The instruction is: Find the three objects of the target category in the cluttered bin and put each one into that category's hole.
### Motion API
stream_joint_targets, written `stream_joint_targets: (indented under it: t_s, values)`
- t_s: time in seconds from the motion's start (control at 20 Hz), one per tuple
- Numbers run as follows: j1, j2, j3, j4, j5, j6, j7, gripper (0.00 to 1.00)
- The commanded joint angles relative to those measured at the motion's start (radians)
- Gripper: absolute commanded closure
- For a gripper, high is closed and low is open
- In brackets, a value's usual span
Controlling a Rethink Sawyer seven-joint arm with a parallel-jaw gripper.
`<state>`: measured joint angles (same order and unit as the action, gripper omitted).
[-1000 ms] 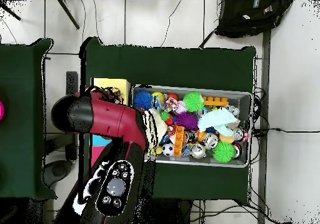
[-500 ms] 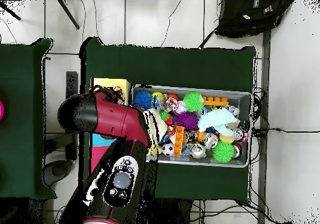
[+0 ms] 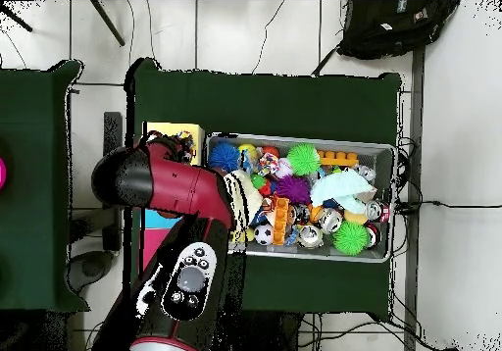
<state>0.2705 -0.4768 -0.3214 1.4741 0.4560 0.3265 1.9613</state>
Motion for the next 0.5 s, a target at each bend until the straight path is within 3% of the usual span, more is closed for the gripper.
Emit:
stream_joint_targets:
  t_s: [0.05, 0.5]
  values:
    - [-0.028, 0.109, 0.118, 0.065, 0.026, -0.048, 0.219, 1.00]
    - [-0.022, 0.137, 0.127, 0.061, 0.035, -0.076, 0.228, 1.00]
